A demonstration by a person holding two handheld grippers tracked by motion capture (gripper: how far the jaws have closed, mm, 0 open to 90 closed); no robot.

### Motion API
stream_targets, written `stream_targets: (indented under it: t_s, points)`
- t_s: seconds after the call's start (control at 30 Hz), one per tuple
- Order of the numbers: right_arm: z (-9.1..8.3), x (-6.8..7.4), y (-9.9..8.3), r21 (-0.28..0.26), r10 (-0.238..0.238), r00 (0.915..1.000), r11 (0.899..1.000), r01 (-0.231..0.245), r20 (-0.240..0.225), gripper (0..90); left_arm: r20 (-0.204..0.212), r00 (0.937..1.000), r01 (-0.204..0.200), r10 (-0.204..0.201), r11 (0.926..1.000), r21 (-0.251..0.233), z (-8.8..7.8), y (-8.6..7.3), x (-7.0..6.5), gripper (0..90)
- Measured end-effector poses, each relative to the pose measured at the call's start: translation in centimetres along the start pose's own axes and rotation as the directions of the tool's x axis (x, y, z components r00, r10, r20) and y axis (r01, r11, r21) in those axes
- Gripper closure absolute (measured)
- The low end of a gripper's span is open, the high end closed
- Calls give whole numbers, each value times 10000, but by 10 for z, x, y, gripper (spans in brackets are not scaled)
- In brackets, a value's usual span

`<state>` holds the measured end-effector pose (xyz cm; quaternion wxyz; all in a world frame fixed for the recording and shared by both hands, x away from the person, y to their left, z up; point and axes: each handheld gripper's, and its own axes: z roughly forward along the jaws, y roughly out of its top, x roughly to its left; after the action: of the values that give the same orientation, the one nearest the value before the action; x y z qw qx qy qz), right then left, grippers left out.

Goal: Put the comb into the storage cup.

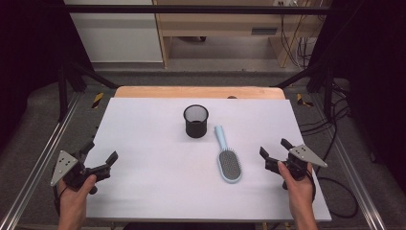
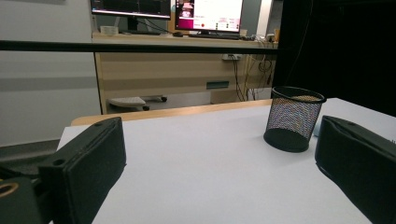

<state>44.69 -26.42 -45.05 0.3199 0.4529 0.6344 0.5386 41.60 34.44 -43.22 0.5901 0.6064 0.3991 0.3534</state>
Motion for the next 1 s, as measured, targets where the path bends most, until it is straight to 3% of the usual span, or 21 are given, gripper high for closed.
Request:
stream_targets:
  t_s: [0.33, 0.43, 0.47, 0.57, 0.6, 0.63, 0.67, 0.77, 0.83, 0.9, 1.0]
  points:
    - [3, 4, 0, 278, 43, 9999, 9996, -46, 112, 79, -105, 9999, -30, 31, 9999, 105, 0, 0, -2, 32]
    - [8, 9, -1, 709, -150, 9998, 9974, 139, 150, 92, -106, 9999, -19, 21, 9999, 158, -1, -1, -2, 34]
    - [10, 11, 0, 878, -171, 9996, 9960, 151, 224, 121, -125, 9999, -21, 23, 9999, 160, -1, -1, -2, 34]
    - [20, 18, 8, 1196, -509, 9987, 9916, 495, 86, 335, -139, 9999, -23, 25, 9999, 144, -2, -1, -2, 37]
    - [20, 18, 8, 1196, -509, 9987, 9916, 495, 86, 335, -130, 9999, -16, 18, 9999, 152, -2, -1, -2, 37]
    - [25, 22, 14, 1395, -707, 9973, 9876, 726, -184, 456, -127, 9999, -21, 23, 9998, 190, -2, -1, -2, 37]
    - [25, 22, 14, 1395, -707, 9973, 9876, 726, -184, 456, -127, 9999, -21, 23, 9998, 190, -2, -1, -2, 38]
    - [38, 30, 25, 1632, -1037, 9931, 9803, 1114, -550, 646, -117, 9999, -8, 10, 9998, 173, -2, -1, -2, 38]
    - [42, 32, 28, 1672, -1195, 9903, 9773, 1299, -706, 675, -104, 9999, -10, 12, 9999, 171, -2, -1, -2, 38]
    - [53, 40, 37, 1909, -1676, 9809, 9642, 1839, -984, 762, -80, 10000, -7, 8, 9999, 146, -2, -1, -3, 34]
    - [65, 48, 45, 2010, -1937, 9717, 9550, 2182, -1349, 824, -27, 10000, -96, 96, 9999, 106, -2, -1, -4, 27]
